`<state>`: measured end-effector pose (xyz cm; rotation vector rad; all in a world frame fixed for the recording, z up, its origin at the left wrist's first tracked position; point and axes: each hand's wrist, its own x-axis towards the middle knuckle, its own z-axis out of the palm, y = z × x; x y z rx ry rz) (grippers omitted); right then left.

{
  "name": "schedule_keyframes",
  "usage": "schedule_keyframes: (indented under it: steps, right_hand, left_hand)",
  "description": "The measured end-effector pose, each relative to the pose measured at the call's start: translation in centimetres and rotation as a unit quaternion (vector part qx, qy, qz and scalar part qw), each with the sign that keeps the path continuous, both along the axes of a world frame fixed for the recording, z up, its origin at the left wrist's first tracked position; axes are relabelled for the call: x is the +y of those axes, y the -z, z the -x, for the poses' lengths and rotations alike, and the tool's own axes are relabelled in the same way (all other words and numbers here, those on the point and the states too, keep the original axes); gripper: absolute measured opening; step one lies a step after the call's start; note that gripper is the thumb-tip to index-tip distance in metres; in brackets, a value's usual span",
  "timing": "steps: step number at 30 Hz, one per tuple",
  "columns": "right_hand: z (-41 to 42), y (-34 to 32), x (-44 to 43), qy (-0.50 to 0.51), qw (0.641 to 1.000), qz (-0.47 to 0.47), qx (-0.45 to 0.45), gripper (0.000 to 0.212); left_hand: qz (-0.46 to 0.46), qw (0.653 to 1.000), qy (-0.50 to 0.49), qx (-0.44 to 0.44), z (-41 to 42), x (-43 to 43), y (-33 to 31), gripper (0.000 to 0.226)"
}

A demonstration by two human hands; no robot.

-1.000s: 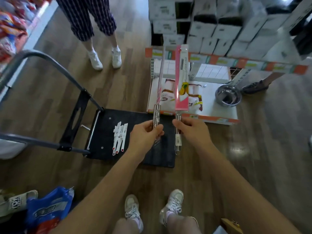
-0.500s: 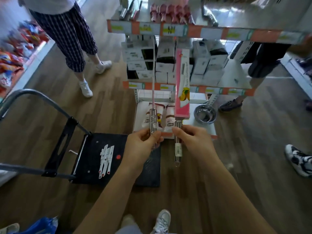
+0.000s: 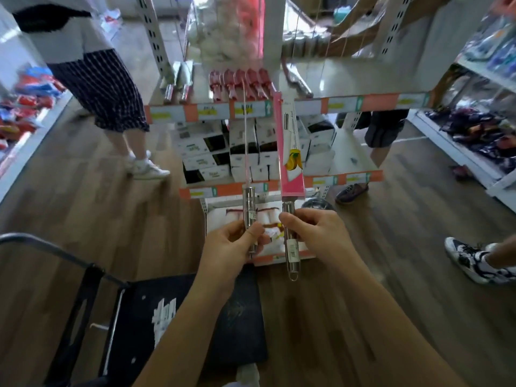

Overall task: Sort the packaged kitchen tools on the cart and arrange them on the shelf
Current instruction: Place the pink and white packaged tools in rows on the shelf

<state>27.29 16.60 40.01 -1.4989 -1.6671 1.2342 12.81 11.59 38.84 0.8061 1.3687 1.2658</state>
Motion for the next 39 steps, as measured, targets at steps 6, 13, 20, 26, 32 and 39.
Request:
schedule_keyframes:
  steps: [6,13,20,26,32,39]
  right_hand:
    - [1.4,-1.0,2.4,0.043,0.999,-0.017,0.0,0.019]
    - [1.6,-1.3,5.1,0.073,0.997,-0.024,-0.002,0.029]
    - [0.5,-0.8,9.5,0.063,0.998,-0.021,0.025,0.017]
    - [-2.1,-0.1,16.8,0.06,0.997,0.006,0.045,0.026]
    - [-5.7,-0.8,26.3,0.05,0.998,-0.023,0.031,0.022]
    - [-9.6,-1.5,35.3,0.03,0.997,-0.06,-0.028,0.039]
  left_hand:
    - [-0.024,0.999,0.031,0.004,1.9,3.6,-1.2,0.011]
    - [-0.021,0.998,0.045,-0.027,1.5,7.1,-1.2,0.007]
    - [-0.024,0.998,0.048,-0.013,-0.3,11.8,-0.7,0.007]
    - [0.0,0.999,0.038,-0.012,-3.0,18.5,-0.1,0.012]
    - [-0.011,1.0,0.015,-0.003,-6.9,26.8,-1.4,0.014]
    - [-0.016,0.999,-0.003,-0.037,-10.8,34.5,-2.7,0.019]
